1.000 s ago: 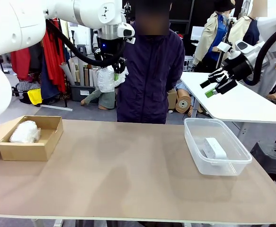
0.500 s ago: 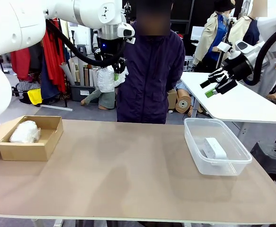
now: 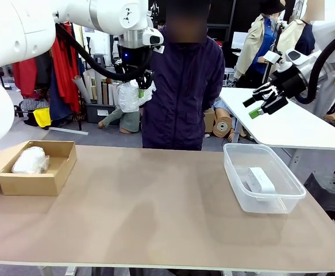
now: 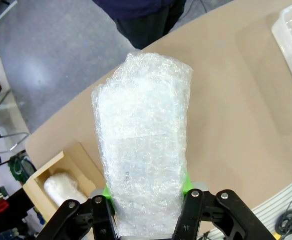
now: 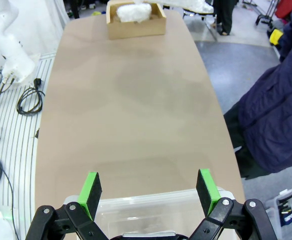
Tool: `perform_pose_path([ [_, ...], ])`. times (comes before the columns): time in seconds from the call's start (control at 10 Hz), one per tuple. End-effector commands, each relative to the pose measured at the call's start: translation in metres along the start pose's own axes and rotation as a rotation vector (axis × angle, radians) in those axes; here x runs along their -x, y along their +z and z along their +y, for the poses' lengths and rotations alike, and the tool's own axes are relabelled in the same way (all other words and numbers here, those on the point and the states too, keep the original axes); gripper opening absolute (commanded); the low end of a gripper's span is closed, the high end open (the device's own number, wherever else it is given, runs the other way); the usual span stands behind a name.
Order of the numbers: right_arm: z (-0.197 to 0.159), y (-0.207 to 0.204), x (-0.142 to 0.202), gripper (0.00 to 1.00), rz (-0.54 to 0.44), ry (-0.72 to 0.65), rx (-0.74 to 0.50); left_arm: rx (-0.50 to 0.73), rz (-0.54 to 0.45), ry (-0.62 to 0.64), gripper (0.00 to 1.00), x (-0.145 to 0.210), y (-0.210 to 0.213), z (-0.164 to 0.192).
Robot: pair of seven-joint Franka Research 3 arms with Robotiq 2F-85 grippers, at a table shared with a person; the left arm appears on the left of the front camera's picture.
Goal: Separate and place wrapped and unwrapped clocks.
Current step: If the picked Digital clock is wrapped, place it in the Package Box ; if not, place it in the Organizing box.
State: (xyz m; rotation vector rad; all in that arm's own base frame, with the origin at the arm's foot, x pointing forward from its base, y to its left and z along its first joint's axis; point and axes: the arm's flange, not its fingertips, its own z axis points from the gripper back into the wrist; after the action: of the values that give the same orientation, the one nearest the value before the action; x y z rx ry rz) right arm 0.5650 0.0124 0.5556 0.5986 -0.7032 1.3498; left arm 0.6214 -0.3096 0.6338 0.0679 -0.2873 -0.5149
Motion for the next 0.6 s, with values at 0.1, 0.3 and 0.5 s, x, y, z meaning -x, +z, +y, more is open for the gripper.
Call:
perform_pose_path([
  [0.1,0.001,0.000,-0.001,1.00,0.001,0.005,-0.001,0.000,0.000,0.000,0.00,0.000,0.000,0.000],
  [0.3,0.001,0.000,-0.001,1.00,0.001,0.005,-0.001,0.035,0.074,0.001,0.00,0.006,0.028,-0.009],
  [0.5,0.001,0.000,-0.001,1.00,0.001,0.005,-0.001,0.050,0.097,0.015,0.00,0.015,0.059,-0.013],
])
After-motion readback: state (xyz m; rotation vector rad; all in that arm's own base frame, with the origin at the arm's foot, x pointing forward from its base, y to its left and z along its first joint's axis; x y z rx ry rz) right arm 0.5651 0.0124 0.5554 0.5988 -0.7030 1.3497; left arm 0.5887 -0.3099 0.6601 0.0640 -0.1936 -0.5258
